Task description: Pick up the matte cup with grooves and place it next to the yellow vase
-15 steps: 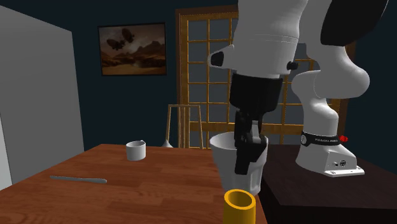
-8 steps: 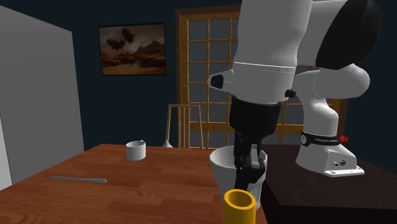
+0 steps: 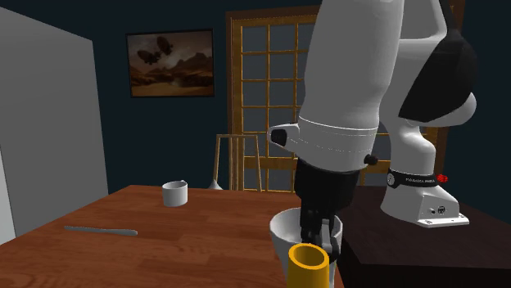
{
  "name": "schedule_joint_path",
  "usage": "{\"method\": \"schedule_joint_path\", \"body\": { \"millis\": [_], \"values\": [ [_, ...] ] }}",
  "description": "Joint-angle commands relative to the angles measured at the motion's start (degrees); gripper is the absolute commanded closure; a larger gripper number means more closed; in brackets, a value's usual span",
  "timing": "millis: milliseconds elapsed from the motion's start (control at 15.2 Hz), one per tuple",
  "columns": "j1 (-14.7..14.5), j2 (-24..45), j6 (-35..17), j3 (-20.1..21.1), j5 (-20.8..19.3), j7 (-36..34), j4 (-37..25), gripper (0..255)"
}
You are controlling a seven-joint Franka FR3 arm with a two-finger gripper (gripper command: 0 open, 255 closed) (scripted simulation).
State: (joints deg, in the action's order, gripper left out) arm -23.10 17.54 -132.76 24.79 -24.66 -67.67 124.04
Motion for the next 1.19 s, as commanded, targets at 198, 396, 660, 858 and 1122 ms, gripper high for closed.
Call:
{"method": "schedule_joint_path", "body": {
  "millis": [198, 396, 660, 858, 1122],
  "values": [
    [-0.71, 3.08, -2.78, -1.23, -2.65, -2.09, 0.20, 255],
    [-1.27, 5.05, -4.30, -2.05, -4.25, -3.39, 0.07, 255],
    [-2.11, 7.74, -6.25, -3.26, -6.36, -5.12, -0.28, 255],
    [-2.79, 9.80, -7.66, -4.22, -7.91, -6.39, -0.68, 255],
    [-2.98, 10.35, -8.02, -4.49, -8.31, -6.71, -0.80, 255]
  ]
}}
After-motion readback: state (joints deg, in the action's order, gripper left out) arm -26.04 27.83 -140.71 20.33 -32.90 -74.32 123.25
